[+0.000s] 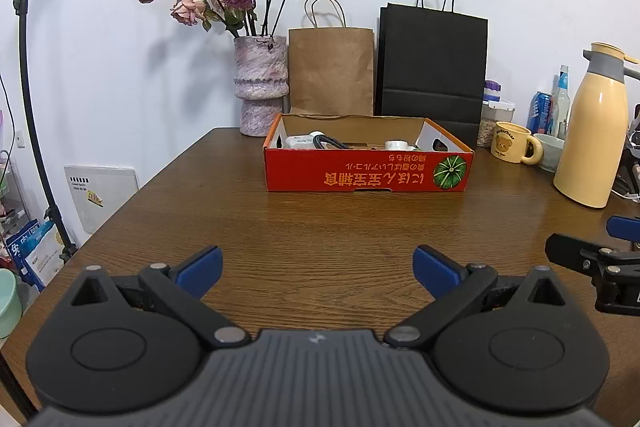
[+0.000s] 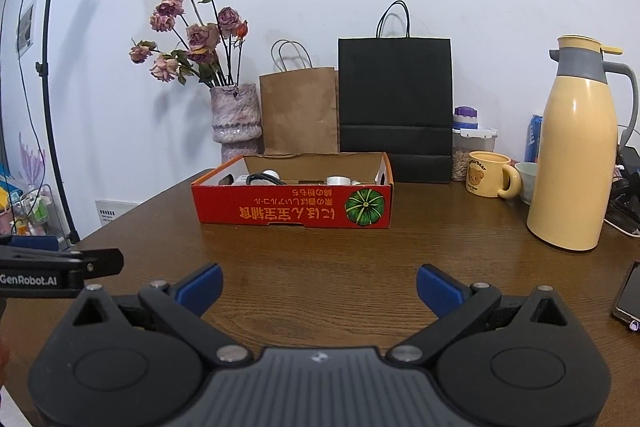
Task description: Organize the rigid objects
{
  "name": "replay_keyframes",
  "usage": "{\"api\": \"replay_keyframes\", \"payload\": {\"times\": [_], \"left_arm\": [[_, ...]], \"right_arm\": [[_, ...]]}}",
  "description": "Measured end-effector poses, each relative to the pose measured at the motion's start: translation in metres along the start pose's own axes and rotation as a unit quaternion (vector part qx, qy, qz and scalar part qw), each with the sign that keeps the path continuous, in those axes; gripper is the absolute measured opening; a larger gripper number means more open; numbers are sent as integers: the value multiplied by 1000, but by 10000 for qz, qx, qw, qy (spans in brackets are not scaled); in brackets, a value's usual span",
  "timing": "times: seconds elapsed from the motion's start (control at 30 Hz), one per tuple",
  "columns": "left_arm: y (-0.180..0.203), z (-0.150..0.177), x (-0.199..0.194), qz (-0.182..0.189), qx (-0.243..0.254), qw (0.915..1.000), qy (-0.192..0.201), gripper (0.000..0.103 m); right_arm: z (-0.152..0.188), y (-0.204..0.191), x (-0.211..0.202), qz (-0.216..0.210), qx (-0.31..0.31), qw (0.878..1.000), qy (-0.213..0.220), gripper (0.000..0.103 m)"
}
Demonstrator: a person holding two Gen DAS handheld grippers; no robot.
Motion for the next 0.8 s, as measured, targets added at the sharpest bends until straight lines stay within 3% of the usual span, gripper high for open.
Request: {"api": "replay_keyframes", "payload": {"times": [0.8], "left_arm": [[1,-2,-2,6,9,10000,17,103]], "right_arm": [[0,-1,-1,5,4,10000,7,103]]}}
Point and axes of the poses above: each gripper's, at about its wrist camera, not at the fingertips, and x roughly the way its jaws point, y to its right, z to its underside, the point moved 4 cm from there along x, roughly the way its jaws point, and after that the axes turned 2 degrees about y, right-handed, at the moved point
